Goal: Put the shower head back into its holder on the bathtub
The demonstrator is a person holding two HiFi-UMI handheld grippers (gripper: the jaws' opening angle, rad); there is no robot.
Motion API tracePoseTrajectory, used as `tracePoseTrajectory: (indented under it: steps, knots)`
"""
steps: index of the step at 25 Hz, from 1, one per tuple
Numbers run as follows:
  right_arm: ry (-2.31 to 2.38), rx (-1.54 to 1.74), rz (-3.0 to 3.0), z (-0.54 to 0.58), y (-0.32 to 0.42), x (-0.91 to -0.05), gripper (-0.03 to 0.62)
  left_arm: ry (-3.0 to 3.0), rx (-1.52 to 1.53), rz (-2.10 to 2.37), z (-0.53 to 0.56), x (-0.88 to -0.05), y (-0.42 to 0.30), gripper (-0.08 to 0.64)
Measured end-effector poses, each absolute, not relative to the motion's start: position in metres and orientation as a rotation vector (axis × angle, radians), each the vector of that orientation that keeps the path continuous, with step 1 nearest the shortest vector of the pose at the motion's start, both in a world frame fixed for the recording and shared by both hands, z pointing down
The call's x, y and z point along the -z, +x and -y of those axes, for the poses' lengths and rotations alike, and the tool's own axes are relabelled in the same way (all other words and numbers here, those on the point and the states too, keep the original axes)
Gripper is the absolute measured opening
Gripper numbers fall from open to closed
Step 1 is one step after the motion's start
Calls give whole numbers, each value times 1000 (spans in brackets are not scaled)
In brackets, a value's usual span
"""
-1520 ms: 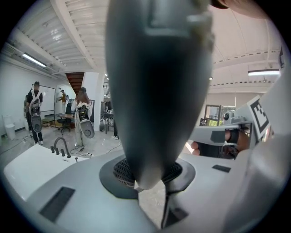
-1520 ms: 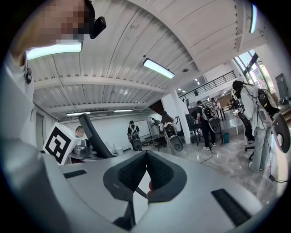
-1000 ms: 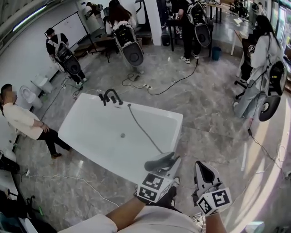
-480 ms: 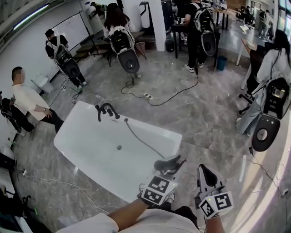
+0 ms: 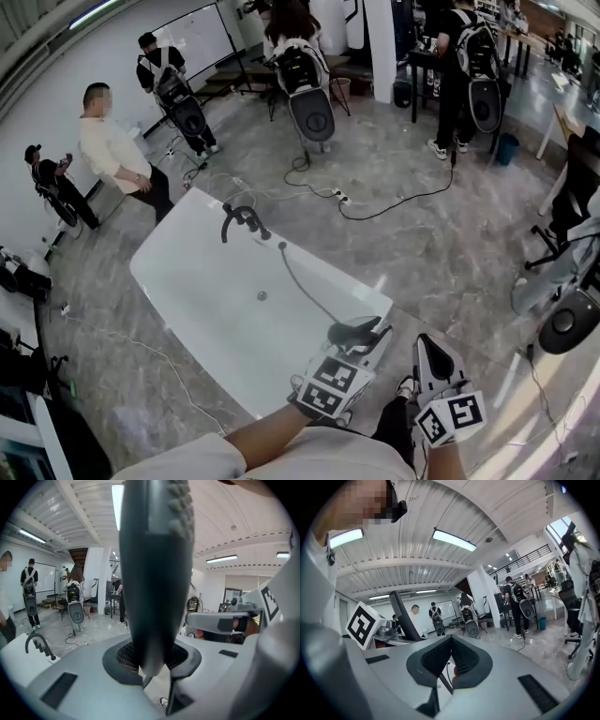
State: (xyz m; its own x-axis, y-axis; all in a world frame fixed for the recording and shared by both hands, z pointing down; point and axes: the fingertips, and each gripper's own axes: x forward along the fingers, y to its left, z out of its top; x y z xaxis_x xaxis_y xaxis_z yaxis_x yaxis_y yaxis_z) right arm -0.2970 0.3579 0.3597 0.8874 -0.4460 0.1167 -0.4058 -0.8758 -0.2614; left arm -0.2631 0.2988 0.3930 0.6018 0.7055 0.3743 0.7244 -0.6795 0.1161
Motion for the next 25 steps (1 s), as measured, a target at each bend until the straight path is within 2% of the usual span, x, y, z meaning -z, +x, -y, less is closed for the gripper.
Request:
tracePoseTrajectory:
  steps: [15, 25]
  knots:
    - [-2680, 323, -1117, -440, -169, -355, 15, -2995, 646, 758, -366, -380, -160, 98]
    - [-2568, 356, -1326, -419, -127, -357, 15, -3059, 653, 524, -347, -373, -129, 98]
